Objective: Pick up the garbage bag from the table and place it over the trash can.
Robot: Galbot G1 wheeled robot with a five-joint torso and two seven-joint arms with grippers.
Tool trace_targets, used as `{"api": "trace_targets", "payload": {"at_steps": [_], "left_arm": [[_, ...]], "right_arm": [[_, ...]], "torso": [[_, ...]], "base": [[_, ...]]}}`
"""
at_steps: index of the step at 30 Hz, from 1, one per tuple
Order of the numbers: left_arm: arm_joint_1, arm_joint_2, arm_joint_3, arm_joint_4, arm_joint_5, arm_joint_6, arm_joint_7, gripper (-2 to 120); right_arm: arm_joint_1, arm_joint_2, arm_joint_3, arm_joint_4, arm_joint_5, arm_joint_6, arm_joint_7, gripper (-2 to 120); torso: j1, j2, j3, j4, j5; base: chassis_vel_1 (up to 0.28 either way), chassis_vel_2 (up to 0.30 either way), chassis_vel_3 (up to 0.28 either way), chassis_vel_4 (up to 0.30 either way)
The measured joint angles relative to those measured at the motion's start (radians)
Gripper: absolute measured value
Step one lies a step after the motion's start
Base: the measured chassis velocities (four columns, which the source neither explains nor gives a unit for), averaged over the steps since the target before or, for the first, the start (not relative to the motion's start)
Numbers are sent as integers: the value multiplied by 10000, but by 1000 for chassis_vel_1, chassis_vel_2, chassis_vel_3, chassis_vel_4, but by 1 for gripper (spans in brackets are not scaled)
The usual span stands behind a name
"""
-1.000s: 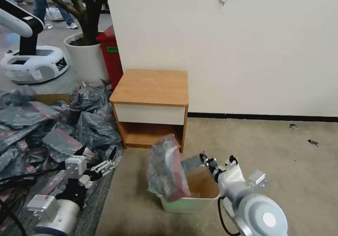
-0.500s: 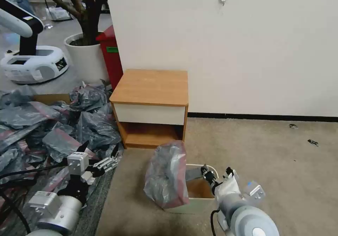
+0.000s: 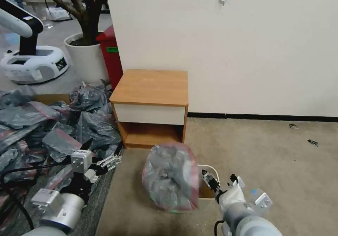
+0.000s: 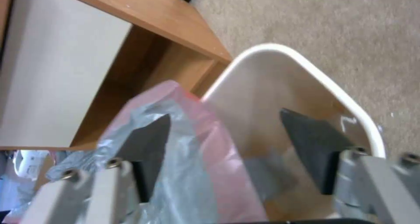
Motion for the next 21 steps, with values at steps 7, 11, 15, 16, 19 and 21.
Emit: {"api": "trace_targets", "payload": {"at_steps": [7,11,15,16,19,21], "left_arm": [[-100,205,507,0,338,436,201,100],[-237,406,1123,32,762,807,229,100],[-394,446,1824,253,1193,1050,137,100],[-487,430,2093,368,1388,1127,56,100],[-789,261,2753,753,1970,1433,-195,100],[-958,183,3020,908,2147,1629,-421,100]], "right_arm": [[-359,320,880,-116,-2543,-293,-2442,97],[-895,417,1975,-164,-4695,-384,-4924,100],[-1353,425,2795,-6,-6172,-240,-6479,100],[-1455,425,2935,86,-6540,-113,-6681,100],[-1690,431,3116,453,-7021,91,-6825,100],[-1751,428,3119,602,-7047,116,-6787,100]], "torso": [[0,0,0,2,1],[0,0,0,-1,2],[0,0,0,0,1],[0,0,-1,0,1],[-1,0,0,0,1],[0,0,0,0,0]], "base": [[0,0,0,0],[0,0,0,0],[0,0,0,0],[0,0,0,0],[0,0,0,0],[0,0,0,0]]}}
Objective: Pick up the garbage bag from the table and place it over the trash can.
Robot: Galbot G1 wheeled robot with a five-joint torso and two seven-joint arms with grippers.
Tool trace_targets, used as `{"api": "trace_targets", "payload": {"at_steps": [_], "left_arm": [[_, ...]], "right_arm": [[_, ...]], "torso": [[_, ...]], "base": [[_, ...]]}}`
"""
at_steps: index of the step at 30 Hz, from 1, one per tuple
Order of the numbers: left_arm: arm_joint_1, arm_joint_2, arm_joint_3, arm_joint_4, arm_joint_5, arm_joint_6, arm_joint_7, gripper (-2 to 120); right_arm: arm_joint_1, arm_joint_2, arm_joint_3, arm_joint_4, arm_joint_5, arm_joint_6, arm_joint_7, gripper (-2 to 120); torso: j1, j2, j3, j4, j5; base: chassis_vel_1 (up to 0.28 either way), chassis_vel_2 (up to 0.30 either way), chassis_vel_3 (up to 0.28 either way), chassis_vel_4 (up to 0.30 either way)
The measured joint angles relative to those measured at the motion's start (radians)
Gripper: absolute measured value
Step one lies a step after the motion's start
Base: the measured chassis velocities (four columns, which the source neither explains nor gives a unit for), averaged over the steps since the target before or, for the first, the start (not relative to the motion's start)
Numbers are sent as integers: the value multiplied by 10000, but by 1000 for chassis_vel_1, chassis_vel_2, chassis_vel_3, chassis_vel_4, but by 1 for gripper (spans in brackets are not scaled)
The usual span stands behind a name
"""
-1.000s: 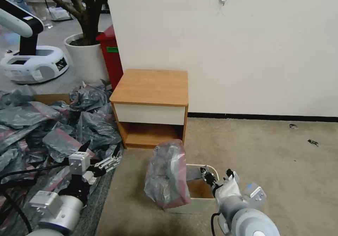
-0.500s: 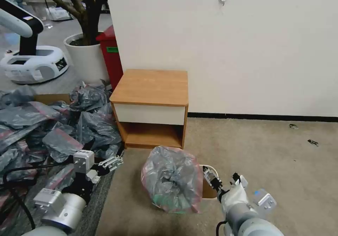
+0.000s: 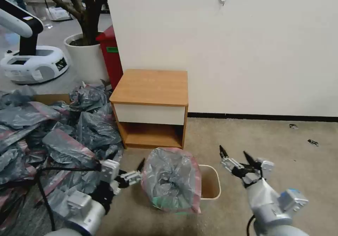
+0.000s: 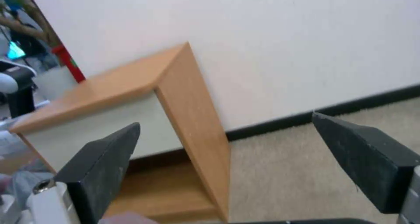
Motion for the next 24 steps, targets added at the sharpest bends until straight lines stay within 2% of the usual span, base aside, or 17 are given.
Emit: {"api": "trace_targets", "payload": {"at_steps": [3,8,11,12,16,24], "left_arm": [[-562,-244,560,499,85,369,-394,100],[-1176,-364,1066,1028,48,668,-638,100],[-1827,-447,1800,1603,-69,958,-857,87],[-1827,-447,1800,1603,-69,958,-857,87],[-2623,-749,2758,2215,-335,1521,-1456,71],[-3291,-1218,3315,2756,-480,2000,-2025,64]], "right_arm": [[-38,16,-40,212,-1,6,288,100],[63,97,-68,286,34,-38,561,100],[69,69,-54,417,90,-81,730,100],[69,69,-54,417,90,-81,730,100],[35,61,-82,432,81,-136,911,100],[-91,50,-86,473,93,-167,965,100]], "torso": [[0,0,0,0,1],[0,0,1,-1,0],[0,0,1,0,1],[0,0,1,0,1],[0,0,1,-1,1],[0,0,1,-1,1]], "base": [[0,0,0,0],[0,0,0,0],[0,0,0,0],[0,0,0,0],[0,0,0,0],[0,0,0,0]]}}
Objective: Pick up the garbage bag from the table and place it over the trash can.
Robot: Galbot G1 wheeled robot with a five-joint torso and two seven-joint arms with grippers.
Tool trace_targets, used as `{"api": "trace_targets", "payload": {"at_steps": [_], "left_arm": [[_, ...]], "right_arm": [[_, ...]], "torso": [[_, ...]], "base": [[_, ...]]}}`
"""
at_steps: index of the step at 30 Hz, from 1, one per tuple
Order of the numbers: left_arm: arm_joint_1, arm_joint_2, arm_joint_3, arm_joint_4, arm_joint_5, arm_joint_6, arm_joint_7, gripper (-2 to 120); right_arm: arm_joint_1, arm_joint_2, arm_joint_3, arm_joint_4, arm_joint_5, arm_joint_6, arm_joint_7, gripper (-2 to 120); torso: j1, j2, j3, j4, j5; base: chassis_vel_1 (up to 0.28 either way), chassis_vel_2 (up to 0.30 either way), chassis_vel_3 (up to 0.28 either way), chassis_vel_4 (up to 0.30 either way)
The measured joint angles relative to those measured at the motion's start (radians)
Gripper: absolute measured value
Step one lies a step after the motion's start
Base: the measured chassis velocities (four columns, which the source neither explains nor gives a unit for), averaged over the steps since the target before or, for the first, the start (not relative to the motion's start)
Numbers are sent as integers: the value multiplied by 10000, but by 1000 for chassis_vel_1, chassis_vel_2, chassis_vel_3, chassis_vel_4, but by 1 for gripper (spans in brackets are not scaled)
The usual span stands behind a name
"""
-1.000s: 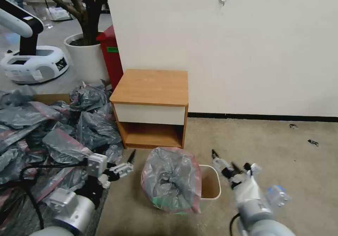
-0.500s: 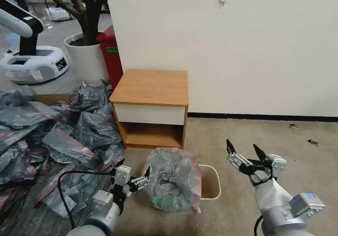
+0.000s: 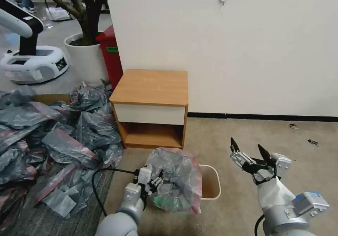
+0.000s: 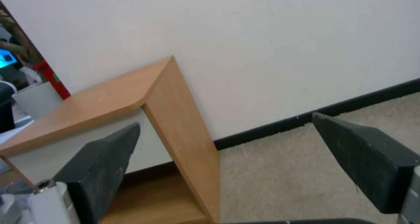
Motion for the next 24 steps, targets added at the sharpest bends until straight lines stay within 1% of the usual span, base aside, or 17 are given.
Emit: {"api": "trace_targets", "payload": {"at_steps": [2,5,9,12,16,18,21,22,24], "left_arm": [[-4,-35,42,21,-21,47,-45,63],[-17,-134,150,105,-51,235,-219,54],[-63,-230,192,220,-167,446,-452,50],[-105,-269,210,292,-229,486,-498,49],[-152,-326,264,400,-307,529,-537,42],[-154,-346,278,422,-323,552,-561,41],[-149,-406,311,458,-494,608,-754,28],[-149,-406,311,458,-494,608,-754,28],[-128,-428,311,496,-539,601,-854,18]], "right_arm": [[-2,-11,4,0,7,-1,5,100],[20,-27,8,0,47,-5,41,100],[40,-29,4,-42,63,-7,62,100],[35,-24,4,-54,73,-7,68,100],[14,-13,9,-75,81,-6,95,100],[11,-11,8,-76,81,-4,97,100],[10,-6,-11,-54,81,-2,101,100],[10,-6,-11,-54,81,-2,101,100],[12,-6,-32,-18,81,-2,102,100]], "torso": [[0,0,0,1,0],[0,0,0,1,0],[0,0,0,1,0],[0,0,0,1,-1],[0,0,0,1,-1],[0,0,0,1,-1],[0,0,0,1,0],[0,0,0,1,0],[0,0,0,1,0]], "base": [[0,0,0,0],[0,0,0,0],[0,0,0,0],[0,0,0,0],[0,0,0,0],[0,0,0,0],[0,0,0,0],[0,0,0,0],[0,0,0,0]]}}
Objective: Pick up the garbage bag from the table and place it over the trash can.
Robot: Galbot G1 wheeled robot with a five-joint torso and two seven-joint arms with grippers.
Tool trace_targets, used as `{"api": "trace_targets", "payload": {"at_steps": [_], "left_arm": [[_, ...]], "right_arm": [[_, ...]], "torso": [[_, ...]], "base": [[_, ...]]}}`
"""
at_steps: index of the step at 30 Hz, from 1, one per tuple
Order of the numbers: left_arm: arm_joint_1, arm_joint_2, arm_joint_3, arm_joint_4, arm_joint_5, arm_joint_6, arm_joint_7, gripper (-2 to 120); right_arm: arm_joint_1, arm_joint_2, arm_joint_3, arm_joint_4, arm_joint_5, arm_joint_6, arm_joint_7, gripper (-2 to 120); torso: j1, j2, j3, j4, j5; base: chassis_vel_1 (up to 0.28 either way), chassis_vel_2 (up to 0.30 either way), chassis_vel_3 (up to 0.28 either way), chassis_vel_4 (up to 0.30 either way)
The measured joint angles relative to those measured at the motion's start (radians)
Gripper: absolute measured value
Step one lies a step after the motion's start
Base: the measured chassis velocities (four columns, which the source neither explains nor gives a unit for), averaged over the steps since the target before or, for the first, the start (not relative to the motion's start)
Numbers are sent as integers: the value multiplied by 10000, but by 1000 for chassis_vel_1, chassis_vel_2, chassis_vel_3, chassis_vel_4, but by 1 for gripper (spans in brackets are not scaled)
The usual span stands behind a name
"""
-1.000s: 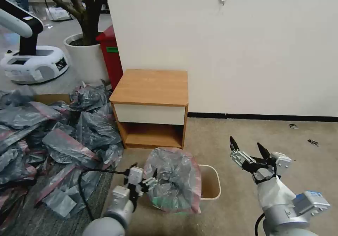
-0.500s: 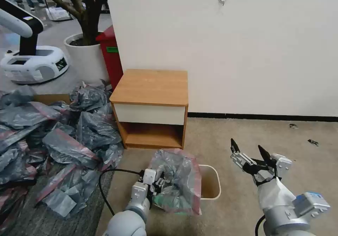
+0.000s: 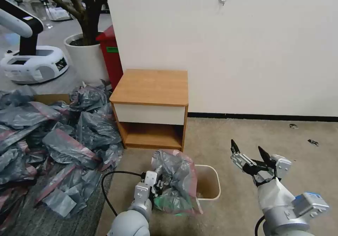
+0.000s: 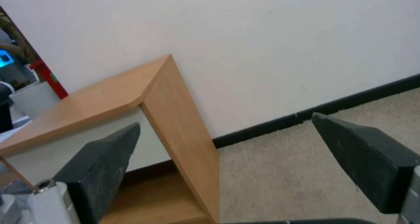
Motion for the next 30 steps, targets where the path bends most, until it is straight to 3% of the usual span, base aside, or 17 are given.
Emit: {"api": "trace_targets", "payload": {"at_steps": [4,17,22,30], "left_arm": [[13,-48,6,5,-96,-100,-80,9],[49,323,-157,-775,-464,-1226,-22,7],[-55,606,-227,-1087,-471,-1620,342,7],[-324,851,-283,-1297,-464,-2053,511,7]], "right_arm": [[6,-24,-51,52,-5,-30,1,100],[300,-360,-802,80,181,-809,-269,100],[849,-757,-1417,-22,1271,-1358,-255,100],[1760,-789,-2338,-447,3115,-2132,894,100]], "torso": [[0,0,0,-1,-2],[0,0,1,0,1],[0,0,1,0,-1],[0,-1,1,1,-1]], "base": [[0,0,0,0],[0,0,0,0],[0,0,0,0],[0,0,0,0]]}}
